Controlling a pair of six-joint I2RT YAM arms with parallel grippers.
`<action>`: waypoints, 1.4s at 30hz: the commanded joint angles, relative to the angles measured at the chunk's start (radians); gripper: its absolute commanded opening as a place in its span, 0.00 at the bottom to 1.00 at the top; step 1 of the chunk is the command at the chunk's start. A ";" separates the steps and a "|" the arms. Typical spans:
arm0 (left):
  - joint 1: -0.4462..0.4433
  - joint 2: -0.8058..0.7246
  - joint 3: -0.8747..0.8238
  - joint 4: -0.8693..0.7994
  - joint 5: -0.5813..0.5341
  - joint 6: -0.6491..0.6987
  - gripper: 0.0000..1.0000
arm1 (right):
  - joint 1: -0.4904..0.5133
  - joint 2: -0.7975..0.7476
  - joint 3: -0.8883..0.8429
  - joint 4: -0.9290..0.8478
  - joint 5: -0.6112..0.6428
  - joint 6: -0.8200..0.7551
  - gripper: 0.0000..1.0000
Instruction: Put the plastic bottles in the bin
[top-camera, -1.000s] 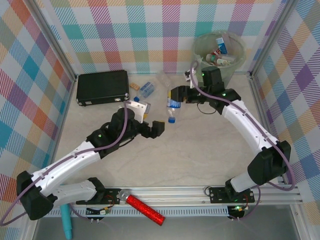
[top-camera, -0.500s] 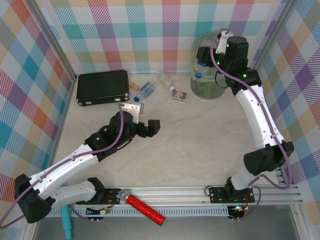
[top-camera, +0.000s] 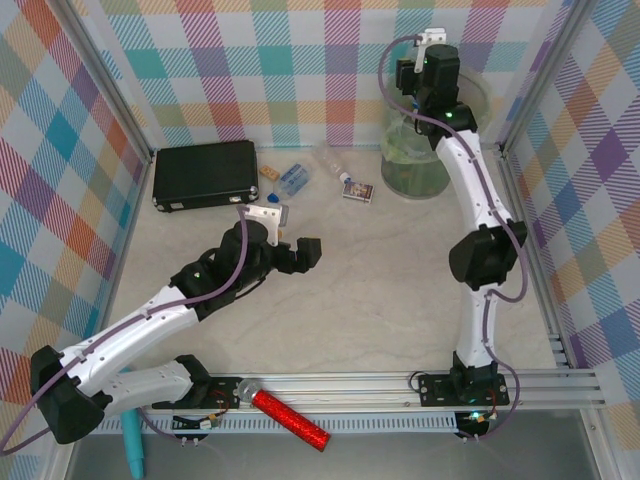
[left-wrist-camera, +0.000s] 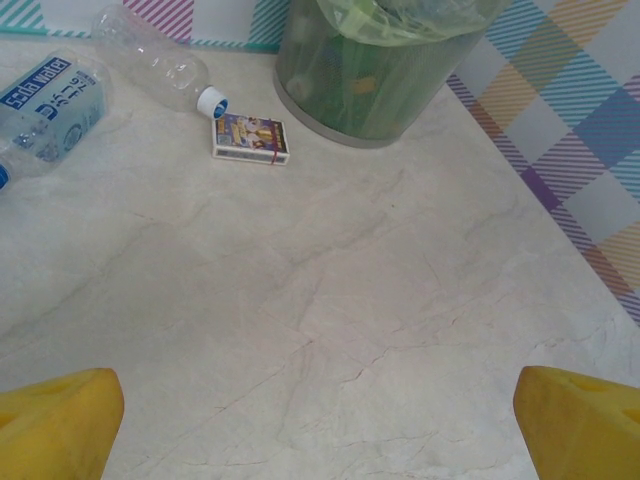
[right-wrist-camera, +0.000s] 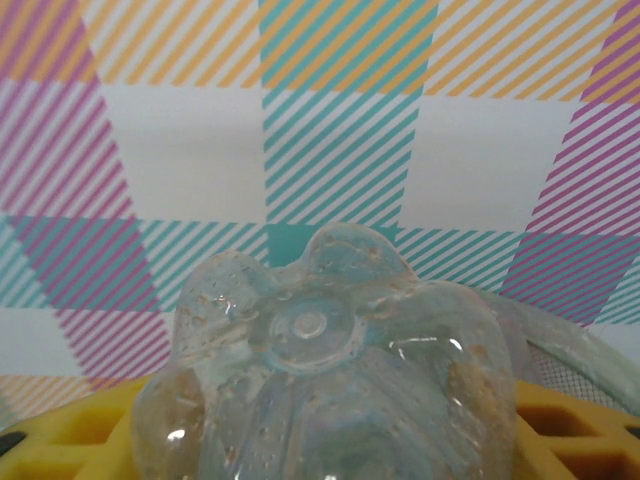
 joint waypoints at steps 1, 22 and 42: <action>-0.011 0.005 0.057 -0.062 0.005 -0.006 1.00 | -0.016 0.047 0.067 0.128 0.044 -0.100 0.59; -0.010 0.076 0.088 -0.083 -0.025 -0.018 1.00 | -0.055 0.154 0.150 0.098 -0.065 -0.092 0.99; -0.010 0.058 0.064 -0.105 -0.126 -0.052 1.00 | -0.015 -0.240 -0.273 -0.071 -0.139 0.156 0.99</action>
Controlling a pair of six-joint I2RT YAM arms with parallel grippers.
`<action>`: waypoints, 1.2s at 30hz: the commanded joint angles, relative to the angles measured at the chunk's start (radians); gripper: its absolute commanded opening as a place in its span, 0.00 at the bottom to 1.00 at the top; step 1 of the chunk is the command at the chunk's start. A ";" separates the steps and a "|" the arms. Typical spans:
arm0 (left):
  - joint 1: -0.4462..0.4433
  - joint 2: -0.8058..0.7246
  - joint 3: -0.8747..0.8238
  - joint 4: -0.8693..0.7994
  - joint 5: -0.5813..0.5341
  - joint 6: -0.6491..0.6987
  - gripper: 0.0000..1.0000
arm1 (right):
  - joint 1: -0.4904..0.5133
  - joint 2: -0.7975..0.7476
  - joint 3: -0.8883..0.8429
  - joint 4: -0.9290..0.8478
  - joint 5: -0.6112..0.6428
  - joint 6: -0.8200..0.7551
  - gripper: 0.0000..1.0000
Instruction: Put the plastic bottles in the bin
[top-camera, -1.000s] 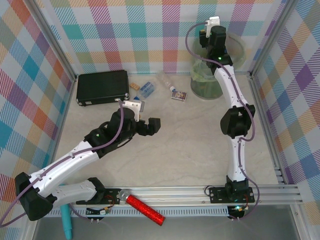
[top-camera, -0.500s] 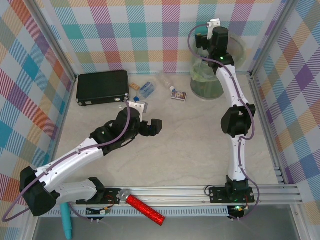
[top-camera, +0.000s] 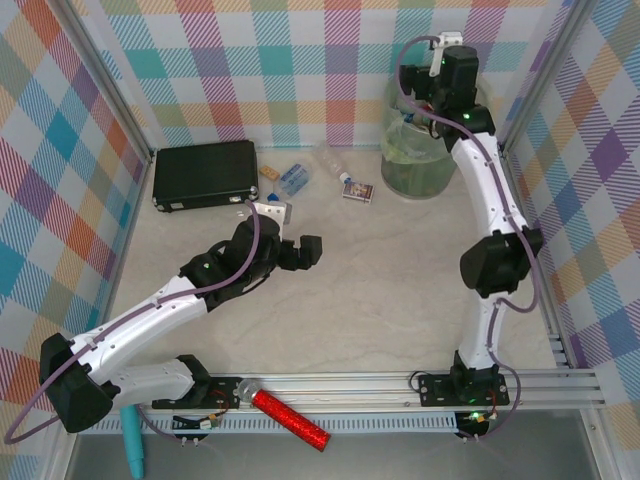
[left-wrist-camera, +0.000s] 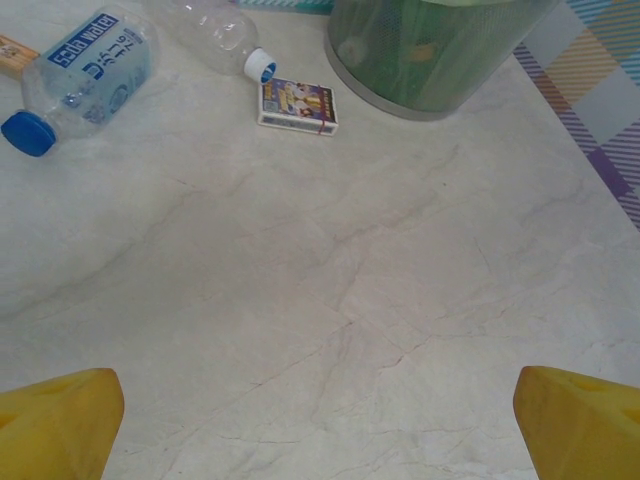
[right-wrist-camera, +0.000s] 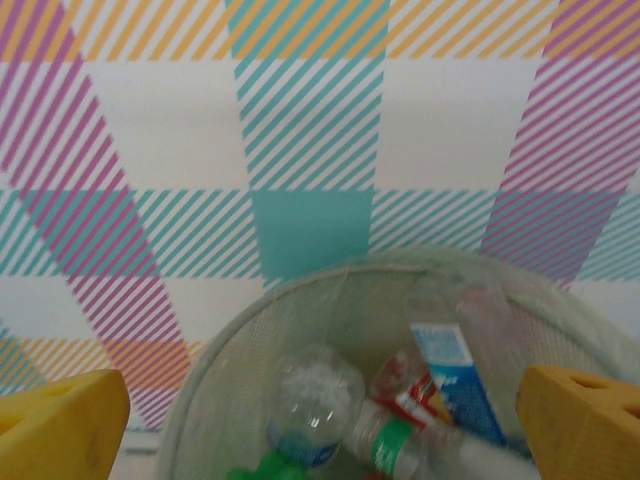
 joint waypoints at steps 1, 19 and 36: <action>-0.010 -0.022 0.008 -0.017 -0.071 -0.020 1.00 | 0.023 -0.113 -0.161 0.017 -0.048 0.091 0.99; 0.009 0.212 0.024 0.053 -0.180 -0.020 1.00 | 0.060 -0.776 -1.183 0.287 -0.260 0.343 0.99; 0.233 0.687 0.359 0.175 -0.065 0.125 1.00 | 0.066 -0.931 -1.549 0.540 -0.428 0.469 0.99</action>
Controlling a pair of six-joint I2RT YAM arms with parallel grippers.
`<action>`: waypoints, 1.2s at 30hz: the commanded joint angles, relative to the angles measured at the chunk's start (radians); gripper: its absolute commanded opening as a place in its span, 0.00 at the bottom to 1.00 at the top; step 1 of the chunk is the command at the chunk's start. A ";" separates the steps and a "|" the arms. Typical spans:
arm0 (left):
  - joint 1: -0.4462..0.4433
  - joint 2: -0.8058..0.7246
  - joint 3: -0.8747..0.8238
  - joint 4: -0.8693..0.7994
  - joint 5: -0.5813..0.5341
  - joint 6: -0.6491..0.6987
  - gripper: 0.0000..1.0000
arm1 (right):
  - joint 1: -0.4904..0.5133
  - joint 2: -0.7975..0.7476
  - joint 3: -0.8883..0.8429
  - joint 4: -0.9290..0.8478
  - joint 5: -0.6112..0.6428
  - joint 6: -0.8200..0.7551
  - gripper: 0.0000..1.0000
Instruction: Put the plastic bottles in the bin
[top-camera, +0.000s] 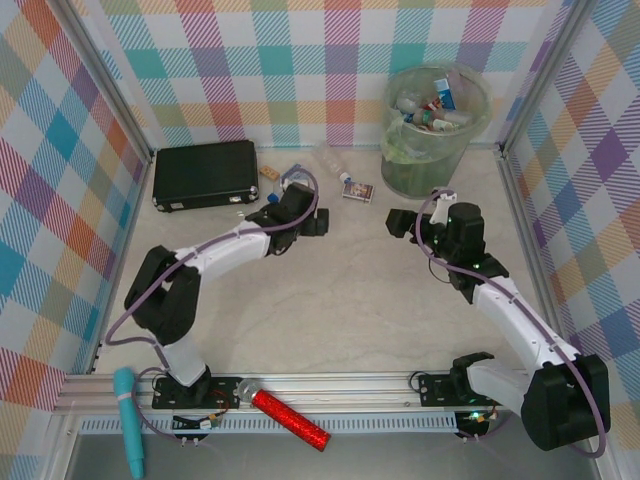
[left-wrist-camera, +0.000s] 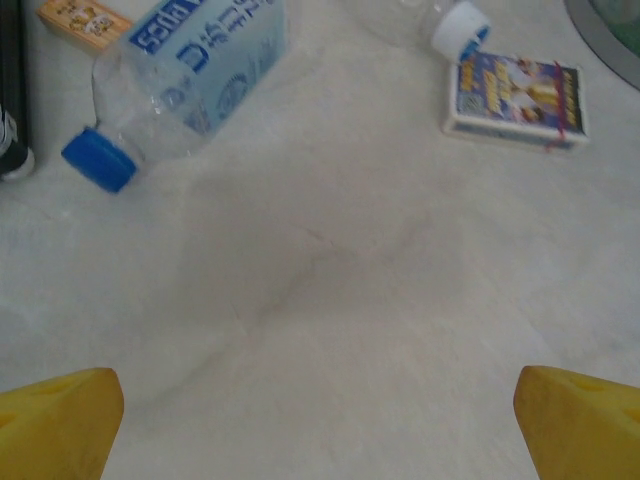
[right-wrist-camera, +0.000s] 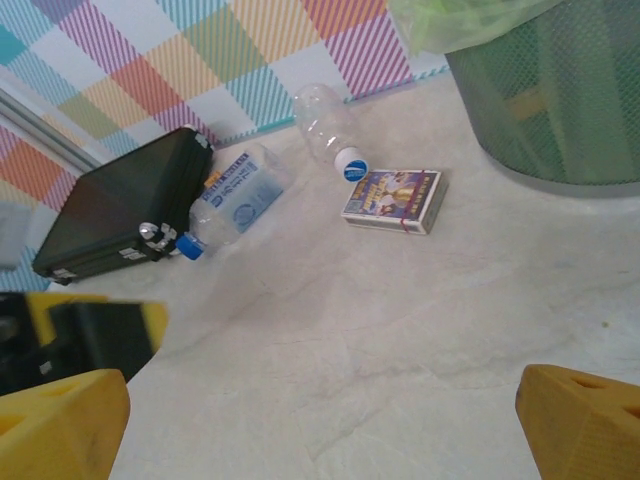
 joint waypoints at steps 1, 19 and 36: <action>0.055 0.070 0.098 0.042 0.043 0.039 1.00 | 0.009 -0.012 -0.021 0.103 -0.047 0.044 0.99; 0.228 0.476 0.463 0.056 0.111 0.097 1.00 | 0.013 -0.005 -0.035 0.116 -0.068 0.068 0.99; 0.226 0.472 0.432 -0.016 0.301 0.106 0.97 | 0.015 0.046 -0.029 0.122 -0.063 0.083 0.99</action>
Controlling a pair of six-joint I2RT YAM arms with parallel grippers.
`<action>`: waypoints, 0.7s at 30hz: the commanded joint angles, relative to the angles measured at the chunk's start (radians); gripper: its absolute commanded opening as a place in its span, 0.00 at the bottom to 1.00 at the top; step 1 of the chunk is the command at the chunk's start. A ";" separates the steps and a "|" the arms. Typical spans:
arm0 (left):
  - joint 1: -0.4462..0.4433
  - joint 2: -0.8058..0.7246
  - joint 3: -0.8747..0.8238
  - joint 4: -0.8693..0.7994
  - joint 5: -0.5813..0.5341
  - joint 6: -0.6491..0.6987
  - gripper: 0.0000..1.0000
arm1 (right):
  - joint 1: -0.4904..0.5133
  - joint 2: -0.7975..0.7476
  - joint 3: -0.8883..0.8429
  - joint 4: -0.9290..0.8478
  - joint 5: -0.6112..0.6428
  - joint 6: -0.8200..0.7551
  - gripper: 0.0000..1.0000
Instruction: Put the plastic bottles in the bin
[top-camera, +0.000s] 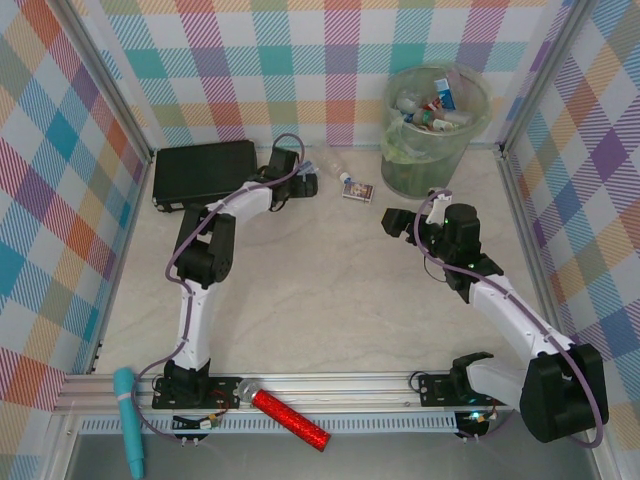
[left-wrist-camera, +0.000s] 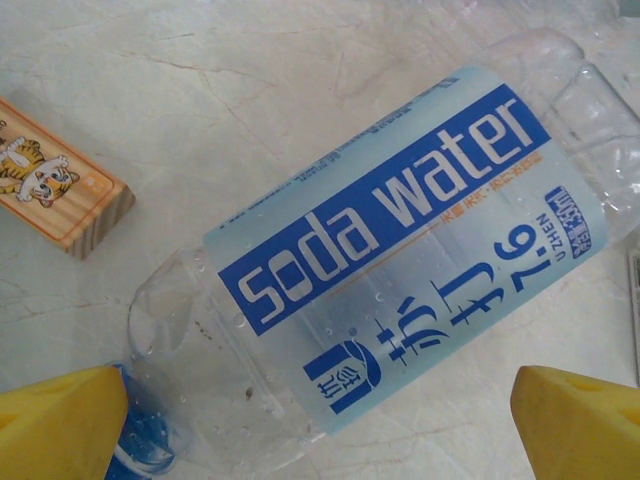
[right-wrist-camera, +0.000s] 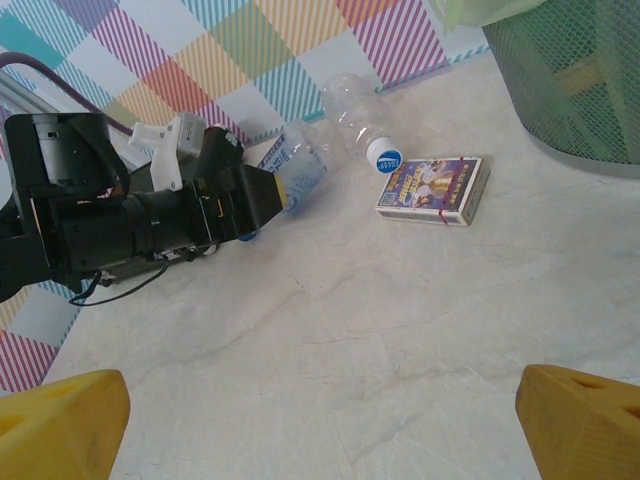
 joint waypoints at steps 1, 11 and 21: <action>-0.013 -0.042 -0.069 -0.053 0.063 0.008 0.96 | 0.010 0.004 -0.006 0.036 -0.014 0.018 0.99; -0.021 -0.181 -0.174 -0.049 0.054 0.018 0.93 | 0.009 -0.007 -0.002 0.017 0.000 0.014 0.99; -0.016 -0.198 -0.112 -0.098 0.037 0.090 0.99 | 0.009 0.007 0.002 0.020 -0.010 0.019 0.99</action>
